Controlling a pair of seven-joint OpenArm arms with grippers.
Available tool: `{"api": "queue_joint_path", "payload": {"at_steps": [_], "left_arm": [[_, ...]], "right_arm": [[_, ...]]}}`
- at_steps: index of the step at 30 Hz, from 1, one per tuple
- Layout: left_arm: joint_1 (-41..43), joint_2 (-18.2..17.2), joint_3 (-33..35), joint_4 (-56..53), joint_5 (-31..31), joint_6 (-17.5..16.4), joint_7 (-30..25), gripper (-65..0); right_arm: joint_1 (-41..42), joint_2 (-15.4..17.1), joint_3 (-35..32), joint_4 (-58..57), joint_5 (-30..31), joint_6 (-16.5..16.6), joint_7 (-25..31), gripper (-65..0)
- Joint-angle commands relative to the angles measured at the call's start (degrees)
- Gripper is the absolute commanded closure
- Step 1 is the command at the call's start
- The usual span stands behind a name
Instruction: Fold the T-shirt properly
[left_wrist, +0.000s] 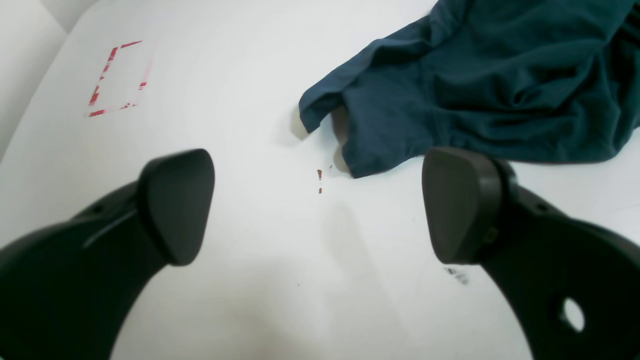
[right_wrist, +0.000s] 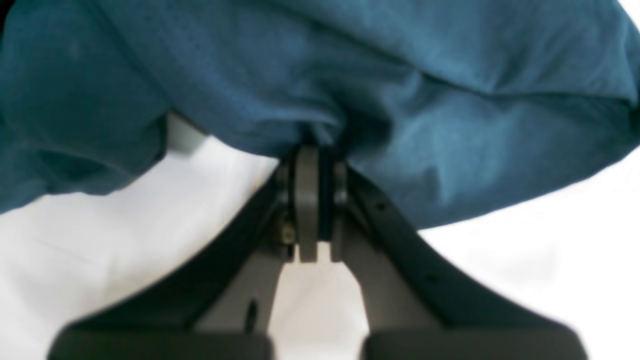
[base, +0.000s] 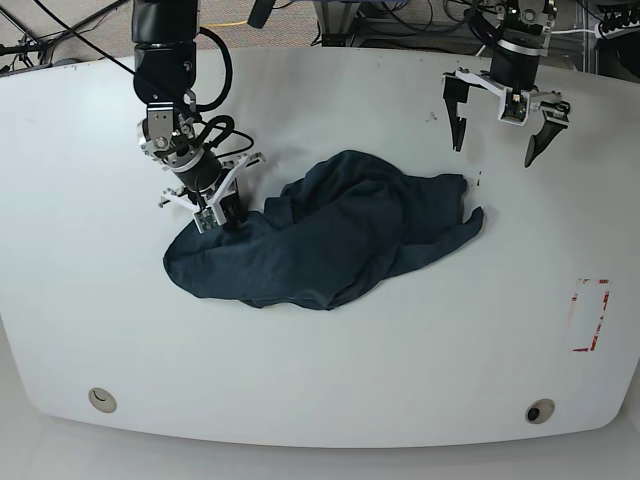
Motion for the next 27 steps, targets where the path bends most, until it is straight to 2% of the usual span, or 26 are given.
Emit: {"api": "queue_joint_path", "payload": {"at_steps": [1,7,17,23,25,27], "left_arm": [[0.37,-0.32,-0.25,0.94,0.02,0.38,-1.35,-62.5],[0.37,-0.50,-0.25,0.86,0.02,0.38,-1.35,-62.5],[-0.77,-0.50,-0.25,-1.78,0.02,0.38,-1.17,-62.5],[-2.27,-0.50,1.07,-1.69,-0.16,0.29,5.86,-62.6],[-3.85,-0.50,1.77,-1.87,-0.07,0.21,6.48,-62.8],[-4.38,-0.58,2.39,-3.19,-0.07,-1.46,6.65,-62.8]], "right_arm": [[-0.65,0.45,0.08,0.62,-1.62,0.31,-3.37,-0.8],[-3.91,0.63,0.17,9.94,-1.62,0.31,-4.60,0.0],[-5.23,3.09,0.17,29.37,-1.62,0.66,-13.04,0.0],[-2.24,3.97,-0.19,33.67,-1.53,0.66,-13.39,0.0],[-0.39,3.97,-0.27,33.76,-1.53,0.75,-13.48,0.0],[1.54,3.97,-0.36,33.85,-1.53,0.75,-13.48,0.0]]}}
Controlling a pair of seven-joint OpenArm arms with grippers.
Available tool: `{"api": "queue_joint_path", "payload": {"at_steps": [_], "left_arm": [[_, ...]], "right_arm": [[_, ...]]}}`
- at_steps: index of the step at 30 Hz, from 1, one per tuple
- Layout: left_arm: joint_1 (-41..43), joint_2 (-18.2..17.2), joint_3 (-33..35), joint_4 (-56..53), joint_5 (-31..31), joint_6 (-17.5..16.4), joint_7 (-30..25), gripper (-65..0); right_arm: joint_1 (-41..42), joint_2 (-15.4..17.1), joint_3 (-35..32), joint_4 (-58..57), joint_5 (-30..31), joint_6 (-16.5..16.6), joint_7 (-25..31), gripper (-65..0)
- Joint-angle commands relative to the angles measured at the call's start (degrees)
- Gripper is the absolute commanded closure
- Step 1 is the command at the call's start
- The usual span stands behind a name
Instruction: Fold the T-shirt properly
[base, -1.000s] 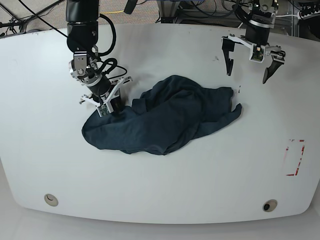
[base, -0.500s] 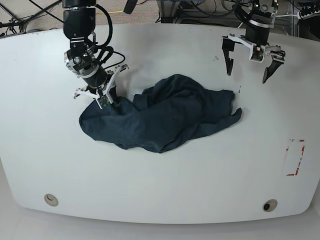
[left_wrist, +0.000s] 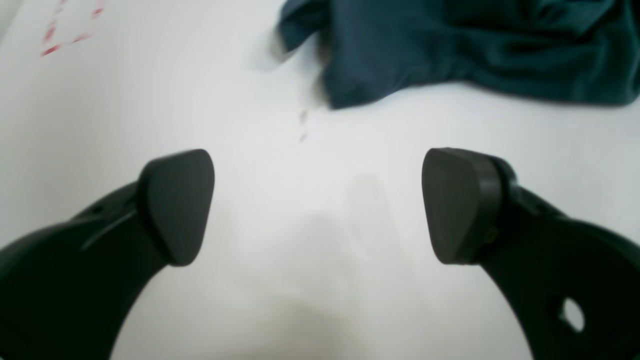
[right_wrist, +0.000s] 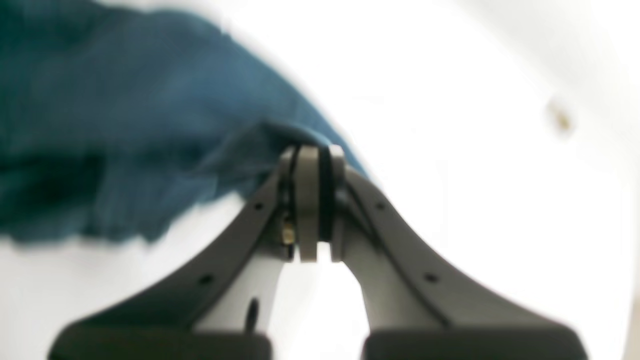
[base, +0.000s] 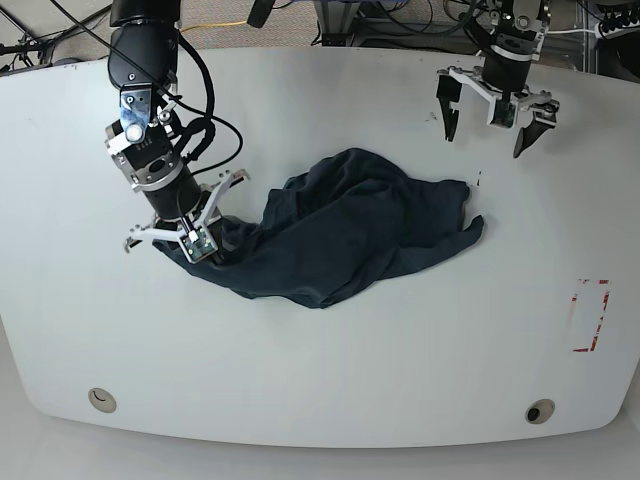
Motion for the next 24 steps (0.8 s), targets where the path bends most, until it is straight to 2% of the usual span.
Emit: {"api": "queue_joint_path", "payload": {"at_steps": [1,6,10,15,18,24], "left_arm": [[-0.03,-0.54,-0.11,-0.39,-0.03,-1.23,-1.78,-62.8],[-2.75,0.16,-0.02,-1.62,-0.38,-5.01,-1.69,-62.8],[-5.13,3.24,-0.19,-3.12,-0.38,-5.10,-1.61,-62.9],[-7.68,4.03,-0.19,-6.11,-0.38,-5.10,-1.52,-62.9],[-9.17,6.05,-0.19,-7.78,-0.47,-5.10,-1.52,-62.9],[-13.13,7.90,-0.28,-11.47,-0.47,-5.10,-0.29,-62.9]], "right_arm": [[2.38,0.45,0.12,1.52,0.44,-0.12,1.47,0.0],[6.60,0.45,0.12,1.26,0.44,-0.12,1.47,0.0],[8.71,0.45,0.12,1.26,0.44,-0.12,1.47,0.0],[11.26,0.36,0.03,1.00,0.44,0.31,1.47,0.0],[11.87,0.10,0.03,0.91,0.44,2.07,1.47,0.0],[11.87,0.36,0.03,0.91,0.44,2.42,1.47,0.0]]}}
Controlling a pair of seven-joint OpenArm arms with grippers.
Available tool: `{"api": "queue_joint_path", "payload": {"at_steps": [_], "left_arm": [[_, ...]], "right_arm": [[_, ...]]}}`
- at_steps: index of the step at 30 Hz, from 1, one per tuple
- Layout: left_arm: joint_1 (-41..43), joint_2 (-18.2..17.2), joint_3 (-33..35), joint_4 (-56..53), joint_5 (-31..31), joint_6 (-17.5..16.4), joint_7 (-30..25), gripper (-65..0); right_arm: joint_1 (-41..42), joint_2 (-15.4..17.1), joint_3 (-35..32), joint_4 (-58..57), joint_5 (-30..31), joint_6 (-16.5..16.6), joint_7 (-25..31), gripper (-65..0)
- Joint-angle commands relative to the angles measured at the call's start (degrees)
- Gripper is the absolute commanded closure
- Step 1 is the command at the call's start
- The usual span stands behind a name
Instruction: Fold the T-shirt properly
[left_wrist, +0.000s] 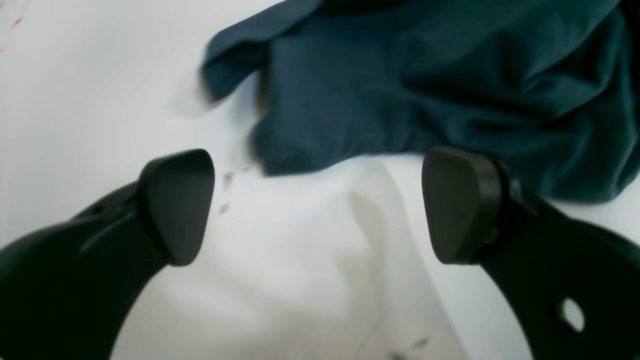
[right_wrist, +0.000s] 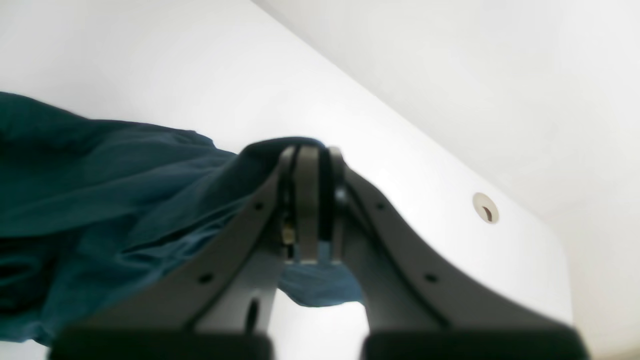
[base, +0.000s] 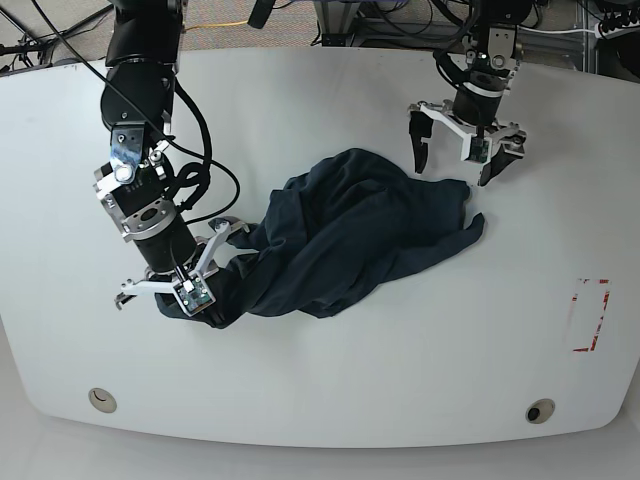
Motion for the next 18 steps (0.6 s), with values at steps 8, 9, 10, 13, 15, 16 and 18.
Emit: {"api": "queue_joint_path", "payload": {"at_steps": [8,9,10,13,15,16,18], "left_arm": [[-7.02,2.56,-0.30,-4.43,-0.44,0.48,2.00,-62.9],[-7.63,2.56,-0.30,-4.96,-0.44,0.48,2.00,-62.9],[-8.69,2.56,-0.30,-5.84,-0.44,0.48,2.00,-62.9],[-10.62,2.65,-0.22,-8.30,-0.44,0.48,2.26,-62.9],[-11.68,2.91,-0.22,-9.44,-0.53,0.48,3.14,-62.9],[-12.64,3.53,-0.22,-10.23,-0.53,0.39,3.93,-62.6],[-13.61,3.88,-0.30,-11.11,-0.53,0.39,4.81,-62.5]], "right_arm": [[1.07,0.58,0.73,0.78,0.48,-0.37,1.58,0.0],[1.07,0.58,0.73,0.78,0.48,-0.37,1.58,0.0],[1.07,0.58,0.73,0.78,0.48,-0.37,1.58,0.0],[1.07,0.58,0.73,0.78,0.48,-0.37,1.58,0.0],[1.07,0.58,0.82,0.78,0.48,-0.37,1.58,0.0],[0.98,0.67,0.82,0.78,0.39,-0.37,1.58,0.0],[0.63,0.67,0.91,0.78,0.39,-0.37,1.58,0.0]]}}
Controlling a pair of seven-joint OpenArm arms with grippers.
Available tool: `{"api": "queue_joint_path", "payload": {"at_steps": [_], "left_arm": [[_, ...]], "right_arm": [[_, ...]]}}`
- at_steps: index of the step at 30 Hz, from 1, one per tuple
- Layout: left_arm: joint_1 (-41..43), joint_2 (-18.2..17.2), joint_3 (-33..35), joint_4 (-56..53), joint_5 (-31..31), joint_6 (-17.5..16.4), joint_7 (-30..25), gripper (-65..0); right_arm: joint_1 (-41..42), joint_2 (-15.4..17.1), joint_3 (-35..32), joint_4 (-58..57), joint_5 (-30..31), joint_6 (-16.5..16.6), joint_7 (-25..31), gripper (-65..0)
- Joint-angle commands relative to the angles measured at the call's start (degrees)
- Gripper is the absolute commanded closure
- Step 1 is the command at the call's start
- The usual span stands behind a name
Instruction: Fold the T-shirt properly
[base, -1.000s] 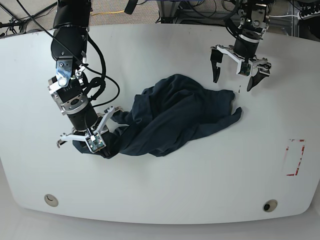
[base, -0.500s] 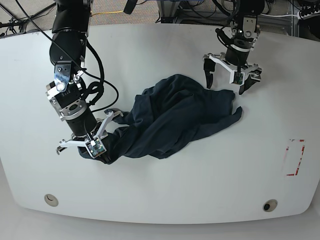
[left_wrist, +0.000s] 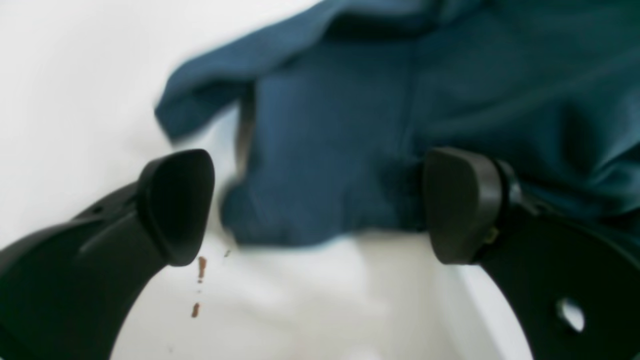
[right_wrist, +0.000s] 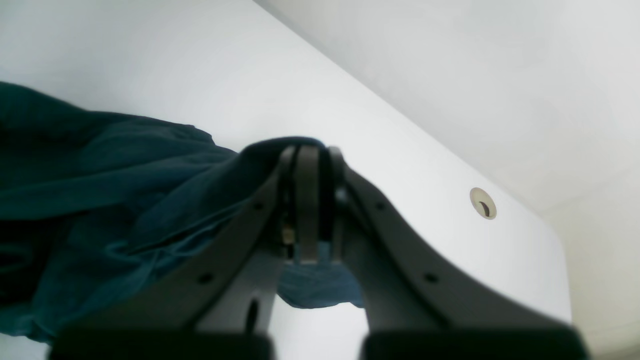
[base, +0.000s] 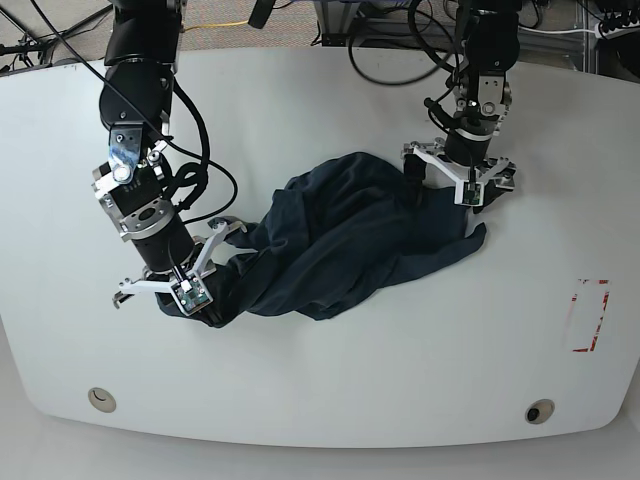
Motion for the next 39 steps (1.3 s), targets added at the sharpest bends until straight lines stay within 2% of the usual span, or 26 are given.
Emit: {"api": "queue_joint_path", "payload": {"at_steps": [1,4,6,8,11,12,13,19,24,26,32,35,39], "left_arm": [[-1.59,0.62,0.02,-0.45,-0.14,0.02,0.03,-61.8],[-2.47,0.62,-0.33,-1.68,-0.14,-0.07,0.11,-53.2],[-2.82,0.62,-0.42,-2.03,-0.14,-0.07,0.11,-42.8],[-3.18,0.62,-0.33,-2.03,-0.14,-0.07,0.11,-28.2],[-3.18,0.62,-0.24,-2.12,-0.05,-0.16,0.20,-10.6],[-3.18,0.62,-0.15,-2.03,-0.05,-0.16,0.29,-5.1],[-3.18,0.62,0.11,-1.77,0.04,-0.16,0.73,-2.9],[-2.82,-1.31,2.05,3.68,-0.05,-1.21,5.04,-1.1],[-3.09,-1.93,1.87,12.21,0.13,-6.13,9.43,-1.1],[-3.26,-2.37,1.87,15.72,0.13,-7.01,11.89,-1.3],[-8.45,-2.72,1.87,23.64,-0.05,-8.07,20.60,-1.5],[-11.53,-2.46,1.87,25.48,-0.05,-10.27,23.59,-1.5],[-14.69,-2.11,1.87,27.86,-0.14,-10.71,27.19,-1.5]], "right_arm": [[0.76,0.65,0.41,0.93,0.39,-0.37,1.60,0.0],[0.76,1.71,0.41,0.93,0.39,-0.46,1.60,0.0],[0.59,1.79,0.41,0.93,0.39,-0.55,1.60,0.0],[0.59,2.14,0.49,0.84,0.39,-0.64,1.60,0.0],[0.59,1.97,2.34,0.75,0.39,-0.64,1.60,0.0],[0.59,1.79,3.31,0.67,0.39,-0.55,1.60,0.0],[0.59,1.71,3.84,0.31,0.39,-0.55,1.60,0.0],[3.49,2.06,5.68,-3.73,0.48,-0.46,1.60,0.0],[7.36,2.14,6.03,-5.75,0.48,-0.46,1.60,0.0],[9.38,2.67,6.03,-7.07,0.39,-0.46,1.60,0.0],[17.55,4.43,5.86,-13.58,0.39,-0.46,1.60,0.0],[22.21,4.43,5.86,-17.44,0.39,-0.37,1.60,0.0],[27.40,5.66,5.77,-20.52,0.48,-0.11,1.60,0.0]]}}
